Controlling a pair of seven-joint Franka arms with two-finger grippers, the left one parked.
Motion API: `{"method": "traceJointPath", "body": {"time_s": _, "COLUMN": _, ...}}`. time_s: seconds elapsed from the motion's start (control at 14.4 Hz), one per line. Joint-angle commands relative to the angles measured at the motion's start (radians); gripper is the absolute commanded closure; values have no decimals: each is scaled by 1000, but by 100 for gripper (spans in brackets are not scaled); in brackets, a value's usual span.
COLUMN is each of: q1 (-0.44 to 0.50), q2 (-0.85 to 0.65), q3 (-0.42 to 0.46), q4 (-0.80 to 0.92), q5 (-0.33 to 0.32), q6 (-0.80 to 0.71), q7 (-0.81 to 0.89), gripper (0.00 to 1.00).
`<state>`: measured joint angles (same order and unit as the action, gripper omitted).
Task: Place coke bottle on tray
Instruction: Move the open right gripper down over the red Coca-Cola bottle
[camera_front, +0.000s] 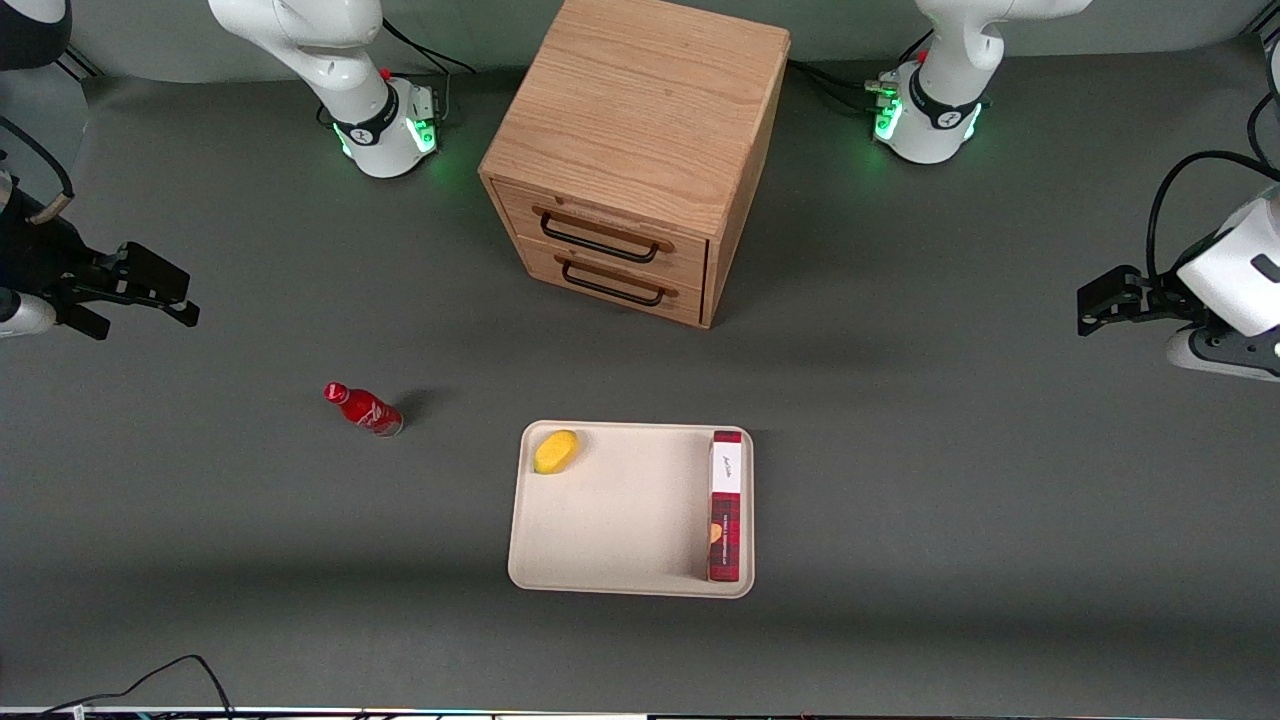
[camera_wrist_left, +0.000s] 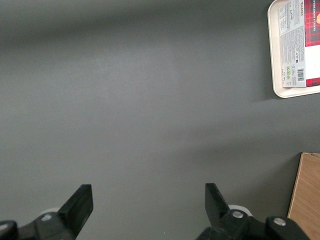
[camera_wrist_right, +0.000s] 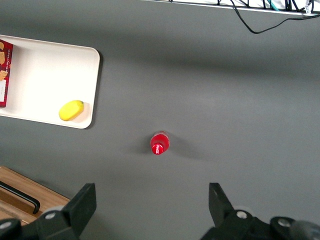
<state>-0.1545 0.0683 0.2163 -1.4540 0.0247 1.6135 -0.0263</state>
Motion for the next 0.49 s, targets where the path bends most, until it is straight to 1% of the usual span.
{"method": "traceJointPath", "body": {"time_s": 0.0, "q1": -8, "q2": 4, "q3": 0, "q4": -6, "q5": 9, "q6": 20, "q7": -15, "gripper": 0}}
{"method": "traceJointPath", "body": {"time_s": 0.14, "q1": -10, "q2": 4, "q3": 0, "q4": -5, "q5": -11, "q6": 22, "q7": -17, "gripper": 0}}
{"method": "traceJointPath", "body": {"time_s": 0.42, "q1": -8, "q2": 13, "q3": -2, "q4": -5, "q5": -14, "q6": 20, "q7": -15, "gripper": 0}}
